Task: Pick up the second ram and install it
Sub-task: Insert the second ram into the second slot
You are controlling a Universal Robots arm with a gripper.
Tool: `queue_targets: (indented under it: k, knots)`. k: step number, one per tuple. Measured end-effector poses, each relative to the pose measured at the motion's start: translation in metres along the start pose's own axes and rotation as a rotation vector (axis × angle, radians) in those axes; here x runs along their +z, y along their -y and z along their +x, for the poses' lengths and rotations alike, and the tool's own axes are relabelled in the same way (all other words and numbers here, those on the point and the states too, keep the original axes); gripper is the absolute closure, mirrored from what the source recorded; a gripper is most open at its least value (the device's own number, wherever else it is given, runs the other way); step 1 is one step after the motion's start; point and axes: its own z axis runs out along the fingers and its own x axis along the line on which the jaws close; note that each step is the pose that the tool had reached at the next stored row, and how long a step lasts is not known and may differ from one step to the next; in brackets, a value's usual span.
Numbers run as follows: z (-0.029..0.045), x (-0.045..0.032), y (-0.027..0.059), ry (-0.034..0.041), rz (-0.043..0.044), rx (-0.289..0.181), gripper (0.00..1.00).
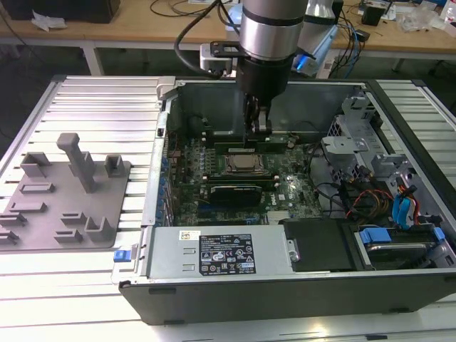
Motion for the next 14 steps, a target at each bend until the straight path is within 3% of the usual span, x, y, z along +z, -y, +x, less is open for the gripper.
queue_targets:
  k: [4,9,11,14]
  knots:
    - [0.0002,0.0145,-0.0006,0.0001,0.0001,0.000,0.91]
    - [0.0001,0.0203,-0.0020,0.0028,0.0001,0.000,0.91]
    - [0.0000,0.0224,-0.0083,0.0035,0.0010,0.000,0.91]
    - [0.0001,0.0303,-0.0095,0.0036,0.0013,0.000,0.91]
